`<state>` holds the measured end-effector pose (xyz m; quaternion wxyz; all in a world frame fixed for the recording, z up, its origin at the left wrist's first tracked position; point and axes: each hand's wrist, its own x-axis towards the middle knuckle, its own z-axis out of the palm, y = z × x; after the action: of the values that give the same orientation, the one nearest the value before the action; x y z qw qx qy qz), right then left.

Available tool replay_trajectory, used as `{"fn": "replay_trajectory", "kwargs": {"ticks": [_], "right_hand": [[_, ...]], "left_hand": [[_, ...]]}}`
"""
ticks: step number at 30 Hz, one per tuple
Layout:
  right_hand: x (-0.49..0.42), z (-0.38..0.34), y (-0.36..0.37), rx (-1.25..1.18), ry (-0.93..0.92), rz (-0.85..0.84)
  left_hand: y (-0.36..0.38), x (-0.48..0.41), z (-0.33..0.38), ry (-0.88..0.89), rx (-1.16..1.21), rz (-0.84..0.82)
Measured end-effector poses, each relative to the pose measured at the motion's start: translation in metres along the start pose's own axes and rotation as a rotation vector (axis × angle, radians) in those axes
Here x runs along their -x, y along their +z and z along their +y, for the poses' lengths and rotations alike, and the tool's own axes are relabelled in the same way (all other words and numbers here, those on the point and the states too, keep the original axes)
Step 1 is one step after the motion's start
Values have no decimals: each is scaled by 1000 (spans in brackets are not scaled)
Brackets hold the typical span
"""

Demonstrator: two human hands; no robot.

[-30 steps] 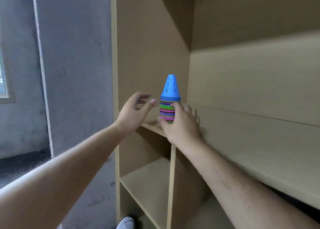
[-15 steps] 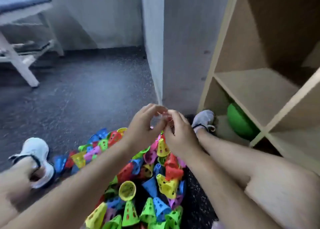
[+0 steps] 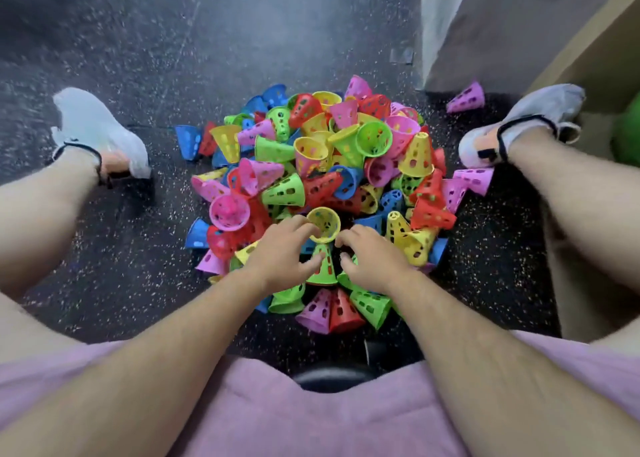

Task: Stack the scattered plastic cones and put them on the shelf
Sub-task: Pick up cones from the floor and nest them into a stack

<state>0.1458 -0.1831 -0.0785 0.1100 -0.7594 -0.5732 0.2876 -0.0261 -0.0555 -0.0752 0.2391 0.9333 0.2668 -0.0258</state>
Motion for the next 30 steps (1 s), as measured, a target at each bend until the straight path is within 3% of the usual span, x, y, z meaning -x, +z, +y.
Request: {"fn": "replay_trajectory", "kwargs": {"ticks": [8, 13, 18, 25, 30], "right_hand": [[-11, -19, 6, 30, -50, -28], [-16, -33, 14, 17, -84, -57], [-16, -39, 15, -36, -118, -24], [-14, -45, 15, -263, -139, 11], [-16, -36, 15, -274, -87, 148]], "left_hand": [[-5, 14, -27, 29, -159, -270], [-2, 13, -34, 97, -286, -269], [-2, 9, -33, 48, -248, -164], [-26, -9, -27, -373, 442, 12], [-28, -12, -22, -400, 779, 65]]}}
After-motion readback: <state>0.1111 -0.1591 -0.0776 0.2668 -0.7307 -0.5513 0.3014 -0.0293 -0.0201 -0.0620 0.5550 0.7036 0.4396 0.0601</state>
